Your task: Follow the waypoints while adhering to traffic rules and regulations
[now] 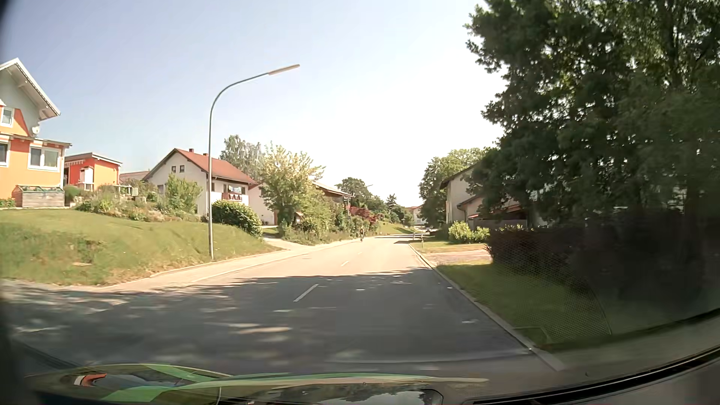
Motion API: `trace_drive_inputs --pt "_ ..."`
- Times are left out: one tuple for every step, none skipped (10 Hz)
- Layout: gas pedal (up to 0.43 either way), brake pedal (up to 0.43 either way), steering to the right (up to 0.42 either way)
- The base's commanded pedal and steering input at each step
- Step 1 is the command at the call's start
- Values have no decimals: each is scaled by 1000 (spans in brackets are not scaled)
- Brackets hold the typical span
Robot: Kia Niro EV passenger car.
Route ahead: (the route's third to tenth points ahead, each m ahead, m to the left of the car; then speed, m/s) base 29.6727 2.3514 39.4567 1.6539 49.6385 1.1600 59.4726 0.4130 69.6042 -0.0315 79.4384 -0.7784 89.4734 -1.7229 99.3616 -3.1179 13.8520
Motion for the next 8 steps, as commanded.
trace_drive_inputs --pt "157 0 -3" --pt "157 0 -5" --pt "157 0 -5" --pt "150 0 -5" --pt "118 0 -5" --pt "118 0 -5" --pt "118 0 -5" --pt "130 0 -5"
